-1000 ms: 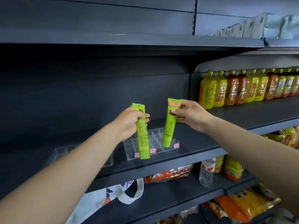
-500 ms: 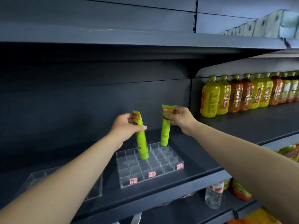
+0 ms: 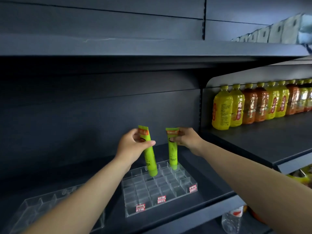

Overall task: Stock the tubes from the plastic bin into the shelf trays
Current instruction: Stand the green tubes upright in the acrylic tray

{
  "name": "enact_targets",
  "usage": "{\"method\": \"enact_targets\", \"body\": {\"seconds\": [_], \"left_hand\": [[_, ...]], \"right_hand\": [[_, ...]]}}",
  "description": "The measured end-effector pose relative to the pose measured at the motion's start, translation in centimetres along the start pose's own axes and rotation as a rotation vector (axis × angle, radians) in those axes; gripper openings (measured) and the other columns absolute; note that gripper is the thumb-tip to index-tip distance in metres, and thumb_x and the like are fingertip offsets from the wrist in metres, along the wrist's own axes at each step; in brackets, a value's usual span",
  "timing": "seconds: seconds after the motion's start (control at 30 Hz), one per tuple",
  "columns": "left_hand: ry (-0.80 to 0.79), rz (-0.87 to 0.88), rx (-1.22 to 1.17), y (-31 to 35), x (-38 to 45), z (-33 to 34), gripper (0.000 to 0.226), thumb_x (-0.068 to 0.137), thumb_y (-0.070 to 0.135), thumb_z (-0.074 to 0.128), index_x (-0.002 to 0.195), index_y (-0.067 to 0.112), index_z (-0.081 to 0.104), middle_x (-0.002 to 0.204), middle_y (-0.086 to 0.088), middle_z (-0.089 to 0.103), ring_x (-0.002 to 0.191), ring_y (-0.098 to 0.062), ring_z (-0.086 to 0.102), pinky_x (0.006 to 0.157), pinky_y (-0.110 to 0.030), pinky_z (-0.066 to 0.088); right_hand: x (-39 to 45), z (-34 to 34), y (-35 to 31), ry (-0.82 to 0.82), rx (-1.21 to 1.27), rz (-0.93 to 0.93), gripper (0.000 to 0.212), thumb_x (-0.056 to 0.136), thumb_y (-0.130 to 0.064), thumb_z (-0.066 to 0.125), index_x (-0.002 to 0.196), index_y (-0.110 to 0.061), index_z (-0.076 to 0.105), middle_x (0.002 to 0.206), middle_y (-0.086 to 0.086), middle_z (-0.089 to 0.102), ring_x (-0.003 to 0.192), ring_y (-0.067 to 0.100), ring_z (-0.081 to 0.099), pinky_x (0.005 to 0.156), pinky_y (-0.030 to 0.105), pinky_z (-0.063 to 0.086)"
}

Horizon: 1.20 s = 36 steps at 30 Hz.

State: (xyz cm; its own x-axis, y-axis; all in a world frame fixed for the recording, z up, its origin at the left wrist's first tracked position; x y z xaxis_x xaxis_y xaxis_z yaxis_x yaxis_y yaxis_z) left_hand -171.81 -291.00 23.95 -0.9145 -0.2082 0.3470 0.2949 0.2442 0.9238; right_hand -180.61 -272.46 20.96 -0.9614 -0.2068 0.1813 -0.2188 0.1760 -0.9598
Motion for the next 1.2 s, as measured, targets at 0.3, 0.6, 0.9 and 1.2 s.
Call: {"method": "enact_targets", "body": {"seconds": [0.3, 0.6, 0.9, 1.2], "left_hand": [[-0.011, 0.031, 0.007, 0.3, 0.1, 2.0, 0.033, 0.065, -0.002, 0.08, 0.075, 0.02, 0.057, 0.072, 0.005, 0.06, 0.068, -0.012, 0.058, 0.072, -0.026, 0.049], [-0.04, 0.059, 0.017, 0.6, 0.9, 7.3, 0.04, 0.061, -0.003, 0.082, 0.074, 0.023, 0.055, 0.076, -0.002, 0.065, 0.075, -0.023, 0.063, 0.08, -0.039, 0.055], [-0.015, 0.049, 0.157, -0.8, 1.4, 10.1, 0.036, 0.06, 0.01, 0.085, 0.068, 0.023, 0.051, 0.069, 0.004, 0.061, 0.071, -0.021, 0.06, 0.078, -0.042, 0.055], [-0.006, 0.028, 0.23, -1.3, 1.5, 10.2, 0.037, 0.059, 0.011, 0.086, 0.072, 0.021, 0.052, 0.08, -0.003, 0.065, 0.078, -0.024, 0.064, 0.079, -0.04, 0.055]], "right_hand": [[-0.3, -2.3, -1.5, 0.037, -0.263, -0.032, 0.024, 0.076, -0.003, 0.074, 0.097, -0.004, 0.061, 0.086, 0.013, 0.062, 0.078, 0.019, 0.059, 0.07, 0.025, 0.046], [-3.6, -6.3, -5.0, -0.096, -1.092, -0.145, 0.07, 0.081, -0.043, 0.068, 0.139, -0.017, 0.039, 0.143, 0.005, 0.043, 0.131, 0.023, 0.039, 0.102, 0.028, 0.035], [-5.4, -8.1, -4.9, -0.133, -1.262, -0.094, 0.086, 0.077, -0.055, 0.066, 0.146, -0.022, 0.025, 0.15, 0.007, 0.029, 0.139, 0.027, 0.023, 0.109, 0.039, 0.03], [-6.2, -8.3, -4.2, -0.154, -1.24, -0.092, 0.085, 0.076, -0.056, 0.066, 0.145, -0.025, 0.026, 0.15, 0.005, 0.028, 0.139, 0.026, 0.024, 0.11, 0.04, 0.031]]}}
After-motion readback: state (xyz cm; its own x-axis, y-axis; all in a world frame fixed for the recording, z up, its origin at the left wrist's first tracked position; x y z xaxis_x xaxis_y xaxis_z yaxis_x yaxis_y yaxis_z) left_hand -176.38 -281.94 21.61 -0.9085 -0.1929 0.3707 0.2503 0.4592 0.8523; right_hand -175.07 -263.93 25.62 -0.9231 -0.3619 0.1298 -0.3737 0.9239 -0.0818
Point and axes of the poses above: each hand's wrist, its own x-axis towards the middle knuckle, its own z-axis out of the palm, y = z × x, the point moved 9 cm from there along x, towards the middle knuckle
